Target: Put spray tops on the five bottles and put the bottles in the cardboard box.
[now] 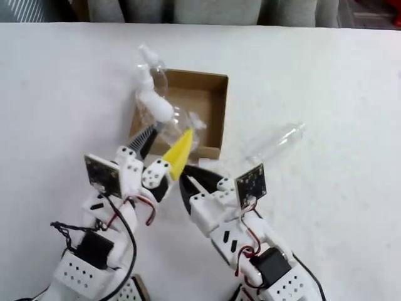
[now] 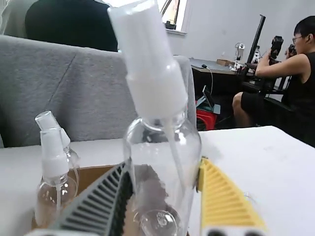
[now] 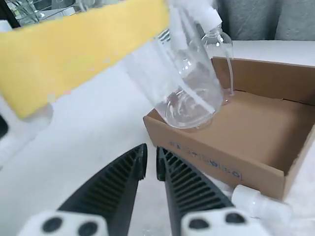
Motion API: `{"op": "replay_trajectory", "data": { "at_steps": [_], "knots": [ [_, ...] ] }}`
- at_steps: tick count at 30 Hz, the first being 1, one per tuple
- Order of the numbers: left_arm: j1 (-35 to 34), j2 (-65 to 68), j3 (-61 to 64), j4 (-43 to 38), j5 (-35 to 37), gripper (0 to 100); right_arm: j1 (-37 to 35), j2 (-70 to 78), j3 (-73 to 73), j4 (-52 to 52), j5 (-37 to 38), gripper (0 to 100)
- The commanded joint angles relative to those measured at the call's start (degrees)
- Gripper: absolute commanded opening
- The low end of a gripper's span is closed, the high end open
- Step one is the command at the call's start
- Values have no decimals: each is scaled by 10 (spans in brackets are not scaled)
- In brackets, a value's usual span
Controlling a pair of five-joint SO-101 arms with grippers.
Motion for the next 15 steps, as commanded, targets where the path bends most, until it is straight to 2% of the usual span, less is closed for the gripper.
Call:
{"op": "replay_trajectory", "data": {
  "at_steps": [1,9,15],
  "knots": [
    [-13,39,-7,-43,-45,23,-7,-5,5,5,0,15],
    [-84,280,-98,-129,-47,23,-6,-5,5,13,0,15],
    [-122,422,-109,-265,-47,23,-6,-3,5,13,0,15]
  ]
}}
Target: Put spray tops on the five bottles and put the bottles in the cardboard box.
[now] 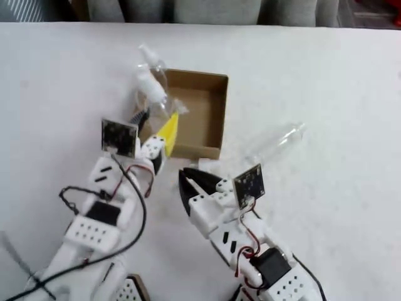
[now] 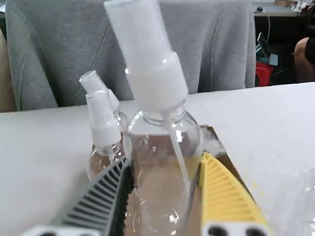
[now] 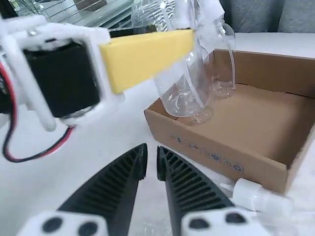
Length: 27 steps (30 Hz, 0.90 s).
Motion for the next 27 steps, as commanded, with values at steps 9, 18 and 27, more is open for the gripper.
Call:
{"op": "replay_trajectory", "data": {
  "at_steps": [9,18,27],
  "knots": [
    [-52,204,-77,-181,-35,24,-2,-5,5,10,1,15],
    [-55,312,-139,-189,-41,23,-2,-4,5,14,1,15],
    [-94,380,-138,-283,-11,23,-2,-3,5,17,1,15]
  ]
}}
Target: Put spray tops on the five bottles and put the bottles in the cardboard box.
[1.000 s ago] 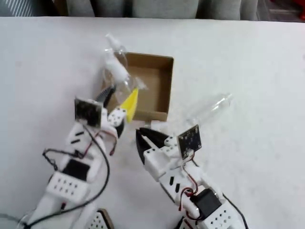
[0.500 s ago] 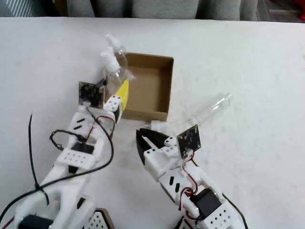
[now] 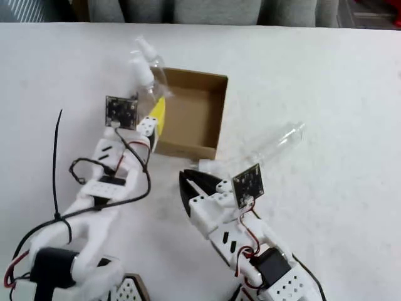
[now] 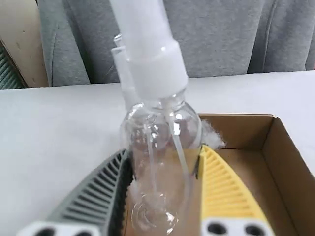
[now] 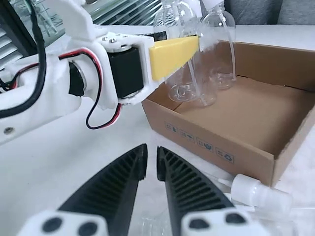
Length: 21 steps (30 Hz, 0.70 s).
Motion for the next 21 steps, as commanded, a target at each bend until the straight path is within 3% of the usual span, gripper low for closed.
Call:
{"op": "replay_trajectory", "data": {
  "at_steps": [1,21],
  "knots": [
    [-18,18,-35,-27,15,23,-2,-3,5,2,1,15],
    [-17,21,-11,-27,19,23,-2,-3,5,2,1,15]
  ]
}}
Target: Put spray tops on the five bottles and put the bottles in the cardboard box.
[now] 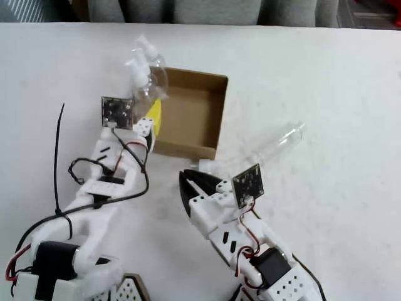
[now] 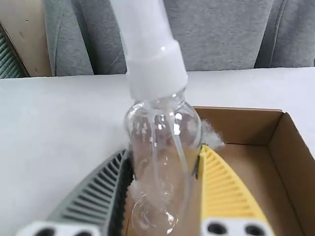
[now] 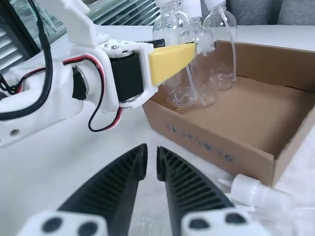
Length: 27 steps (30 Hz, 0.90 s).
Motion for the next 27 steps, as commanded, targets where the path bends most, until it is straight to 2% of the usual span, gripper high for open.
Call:
{"op": "replay_trajectory", "data": {
  "at_steps": [1,27],
  "knots": [
    [-7,-4,-11,-18,8,23,-2,-3,5,2,1,15],
    [-29,0,25,-18,9,22,-2,-3,5,2,1,15]
  ]
}}
